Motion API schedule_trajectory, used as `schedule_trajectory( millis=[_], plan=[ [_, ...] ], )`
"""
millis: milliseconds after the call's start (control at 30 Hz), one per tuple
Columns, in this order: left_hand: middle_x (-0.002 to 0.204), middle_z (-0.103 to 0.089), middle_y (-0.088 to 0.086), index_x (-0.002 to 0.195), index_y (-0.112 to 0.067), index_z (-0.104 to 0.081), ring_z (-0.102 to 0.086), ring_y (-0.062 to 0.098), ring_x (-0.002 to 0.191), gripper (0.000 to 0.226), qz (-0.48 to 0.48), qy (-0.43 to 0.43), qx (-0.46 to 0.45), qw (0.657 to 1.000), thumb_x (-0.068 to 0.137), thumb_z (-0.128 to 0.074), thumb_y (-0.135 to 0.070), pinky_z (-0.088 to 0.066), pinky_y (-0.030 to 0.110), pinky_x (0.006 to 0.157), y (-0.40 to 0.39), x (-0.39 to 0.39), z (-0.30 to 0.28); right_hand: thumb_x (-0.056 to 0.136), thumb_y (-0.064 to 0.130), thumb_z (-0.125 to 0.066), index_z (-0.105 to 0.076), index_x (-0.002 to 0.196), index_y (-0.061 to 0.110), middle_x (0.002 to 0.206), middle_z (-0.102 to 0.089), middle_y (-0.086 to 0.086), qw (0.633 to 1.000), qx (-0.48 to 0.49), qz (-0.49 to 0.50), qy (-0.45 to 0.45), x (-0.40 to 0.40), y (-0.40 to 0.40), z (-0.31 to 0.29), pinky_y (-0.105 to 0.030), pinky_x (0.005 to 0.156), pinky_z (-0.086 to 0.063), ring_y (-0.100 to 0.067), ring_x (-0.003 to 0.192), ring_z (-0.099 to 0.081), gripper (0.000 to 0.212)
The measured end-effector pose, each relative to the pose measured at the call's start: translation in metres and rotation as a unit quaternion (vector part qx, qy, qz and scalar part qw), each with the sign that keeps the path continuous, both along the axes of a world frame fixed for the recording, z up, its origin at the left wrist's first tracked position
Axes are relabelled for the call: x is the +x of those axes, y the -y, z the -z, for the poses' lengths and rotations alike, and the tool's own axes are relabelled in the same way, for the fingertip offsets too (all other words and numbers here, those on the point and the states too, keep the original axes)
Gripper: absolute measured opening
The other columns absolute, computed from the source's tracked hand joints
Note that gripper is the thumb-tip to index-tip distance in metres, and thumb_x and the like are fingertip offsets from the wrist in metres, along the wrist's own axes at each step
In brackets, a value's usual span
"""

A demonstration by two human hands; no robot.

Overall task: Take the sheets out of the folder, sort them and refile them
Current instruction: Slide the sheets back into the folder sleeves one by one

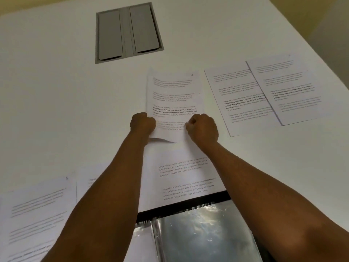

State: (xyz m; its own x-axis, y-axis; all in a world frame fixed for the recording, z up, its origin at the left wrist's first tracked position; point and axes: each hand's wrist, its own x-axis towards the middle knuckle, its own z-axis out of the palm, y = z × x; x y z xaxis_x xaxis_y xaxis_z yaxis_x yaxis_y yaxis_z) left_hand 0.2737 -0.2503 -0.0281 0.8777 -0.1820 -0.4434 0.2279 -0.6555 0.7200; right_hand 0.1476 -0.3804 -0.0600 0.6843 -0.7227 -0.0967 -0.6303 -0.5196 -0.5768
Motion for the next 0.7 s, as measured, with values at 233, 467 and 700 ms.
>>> schedule_trajectory(
  millis=[233,467,700],
  plan=[
    [0.112,-0.068,-0.004,0.118,-0.023,-0.062,-0.067,0.014,0.1,0.029,-0.022,-0.065,-0.207,0.976,0.095,-0.056,-0.006,-0.053,0.032,0.089,-0.059,-0.04,-0.04,0.084,0.053,-0.066,-0.051,0.134,0.017,0.131,-0.059,-0.003,0.978,0.19,0.086,0.031,-0.038,0.013,-0.033,-0.036,0.099,-0.046,-0.023,0.119,-0.057,0.063],
    [0.117,-0.068,0.0,0.122,-0.02,-0.06,-0.066,0.019,0.106,0.031,0.0,-0.095,-0.228,0.969,0.094,-0.058,-0.008,-0.049,0.041,0.1,-0.128,-0.122,-0.07,0.085,0.038,-0.073,-0.071,0.099,0.01,0.098,-0.074,-0.005,0.905,0.395,0.074,0.139,-0.107,-0.011,-0.089,-0.044,0.089,-0.055,-0.027,0.096,-0.07,0.031],
    [0.109,-0.072,0.0,0.114,-0.02,-0.064,-0.069,0.02,0.1,0.027,0.004,-0.114,-0.221,0.968,0.093,-0.058,-0.005,-0.052,0.04,0.094,-0.174,-0.221,-0.098,0.084,0.028,-0.075,-0.074,0.093,0.015,0.093,-0.076,-0.003,0.908,0.382,0.088,0.149,-0.193,-0.049,-0.111,-0.052,0.087,-0.056,-0.028,0.091,-0.072,0.016]
  ],
)
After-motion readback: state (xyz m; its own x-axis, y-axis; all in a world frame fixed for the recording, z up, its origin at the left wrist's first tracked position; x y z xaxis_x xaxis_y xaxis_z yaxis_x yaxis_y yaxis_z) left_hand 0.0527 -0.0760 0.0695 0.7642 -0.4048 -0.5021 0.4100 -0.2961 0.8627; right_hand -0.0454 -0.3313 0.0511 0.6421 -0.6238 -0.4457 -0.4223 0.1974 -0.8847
